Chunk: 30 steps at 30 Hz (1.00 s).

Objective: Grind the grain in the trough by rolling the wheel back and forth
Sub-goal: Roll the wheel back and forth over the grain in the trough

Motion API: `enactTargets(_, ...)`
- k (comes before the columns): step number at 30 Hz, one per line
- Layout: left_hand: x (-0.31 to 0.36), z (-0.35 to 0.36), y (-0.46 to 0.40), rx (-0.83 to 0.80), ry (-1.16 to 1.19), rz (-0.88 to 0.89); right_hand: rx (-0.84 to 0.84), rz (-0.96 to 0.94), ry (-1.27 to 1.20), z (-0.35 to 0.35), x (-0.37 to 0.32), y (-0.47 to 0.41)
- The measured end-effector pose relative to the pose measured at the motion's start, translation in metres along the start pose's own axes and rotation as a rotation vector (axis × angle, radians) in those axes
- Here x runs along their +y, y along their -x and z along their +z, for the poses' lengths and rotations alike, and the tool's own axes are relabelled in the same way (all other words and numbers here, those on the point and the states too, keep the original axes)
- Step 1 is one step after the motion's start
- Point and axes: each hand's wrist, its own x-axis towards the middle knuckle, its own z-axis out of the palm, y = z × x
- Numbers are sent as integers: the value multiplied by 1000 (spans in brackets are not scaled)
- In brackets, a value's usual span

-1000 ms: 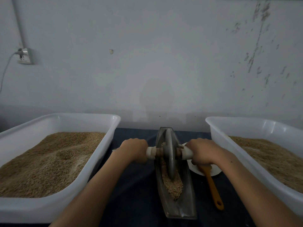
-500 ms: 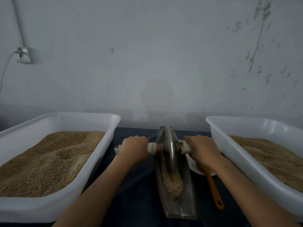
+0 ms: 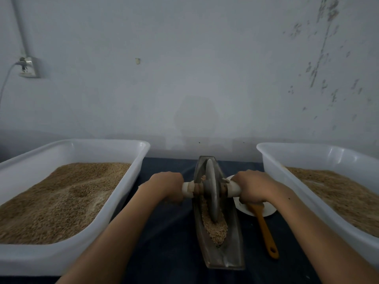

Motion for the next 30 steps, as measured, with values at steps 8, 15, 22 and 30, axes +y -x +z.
enactTargets(8,9,8,3,420,-112,-8,349,-14,-37,18,2,-3)
enactTargets(15,7,5,3,290,-119,-7,188,-1,12,8,0,-1)
enactTargets(22,0,-4,6,-42,7,25,-70,28,-16,-8,-4,7)
enactTargets(30,-2,11,-4,321,-51,25,303,7,61,5,-8,5)
